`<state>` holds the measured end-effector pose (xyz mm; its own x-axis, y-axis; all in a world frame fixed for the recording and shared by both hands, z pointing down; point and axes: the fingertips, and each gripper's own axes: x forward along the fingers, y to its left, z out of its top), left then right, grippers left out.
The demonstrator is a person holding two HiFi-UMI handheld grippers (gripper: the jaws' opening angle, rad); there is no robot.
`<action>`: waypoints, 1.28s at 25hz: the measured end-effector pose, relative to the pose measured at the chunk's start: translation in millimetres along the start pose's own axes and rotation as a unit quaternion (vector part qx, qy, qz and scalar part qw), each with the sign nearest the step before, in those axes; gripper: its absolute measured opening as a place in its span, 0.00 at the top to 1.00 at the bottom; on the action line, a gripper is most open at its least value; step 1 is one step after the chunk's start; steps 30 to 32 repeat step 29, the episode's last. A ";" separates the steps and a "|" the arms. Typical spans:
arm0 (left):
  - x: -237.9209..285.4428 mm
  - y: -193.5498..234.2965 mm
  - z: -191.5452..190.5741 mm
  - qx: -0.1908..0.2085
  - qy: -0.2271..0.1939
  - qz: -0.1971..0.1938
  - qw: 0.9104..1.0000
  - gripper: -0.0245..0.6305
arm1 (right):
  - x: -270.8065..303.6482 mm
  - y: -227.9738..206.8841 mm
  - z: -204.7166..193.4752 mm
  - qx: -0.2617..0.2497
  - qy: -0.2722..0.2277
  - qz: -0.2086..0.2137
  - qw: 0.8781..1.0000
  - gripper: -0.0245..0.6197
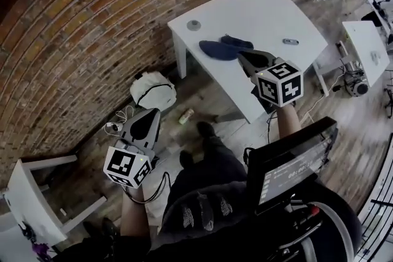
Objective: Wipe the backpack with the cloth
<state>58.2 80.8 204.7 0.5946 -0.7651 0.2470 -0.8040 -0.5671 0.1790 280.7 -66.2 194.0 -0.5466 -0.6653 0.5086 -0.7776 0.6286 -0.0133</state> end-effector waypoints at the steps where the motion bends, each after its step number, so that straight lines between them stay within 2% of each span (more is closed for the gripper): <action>1: -7.6 -0.9 -0.4 -0.001 -0.005 -0.003 1.000 0.97 | -4.7 20.8 2.6 -0.006 -0.003 0.014 1.000 0.96; 4: -21.9 -7.2 2.5 -0.002 -0.022 -0.019 1.000 0.97 | -22.0 71.6 3.2 -0.033 -0.006 0.039 0.999 0.96; 9: -23.6 -25.8 10.3 -0.011 -0.049 -0.057 0.997 0.97 | -43.2 127.9 3.2 -0.074 -0.008 0.067 0.995 0.96; 11: -19.3 -38.5 11.9 -0.012 -0.052 -0.071 0.996 0.97 | -49.5 141.9 5.3 -0.080 -0.008 0.081 0.993 0.96; 14: -8.7 -63.0 14.0 -0.014 -0.056 -0.100 0.993 0.97 | -64.9 145.3 3.0 -0.083 -0.010 0.080 0.993 0.96; 19: 11.6 -102.8 11.4 -0.014 -0.049 -0.127 0.991 0.97 | -101.2 117.7 -12.5 -0.064 -0.018 0.062 0.996 0.96; 23: 29.2 -139.9 8.8 0.006 -0.028 -0.124 0.992 0.97 | -133.6 77.8 -28.0 -0.036 -0.042 0.057 0.997 0.96; 29: 88.6 -204.9 13.9 0.038 -0.002 -0.121 0.992 0.97 | -181.7 -22.2 -62.8 0.022 -0.077 0.054 0.995 0.96; 32: 88.6 -204.9 13.9 0.038 -0.002 -0.121 0.992 0.97 | -181.7 -22.2 -62.8 0.022 -0.077 0.054 0.995 0.96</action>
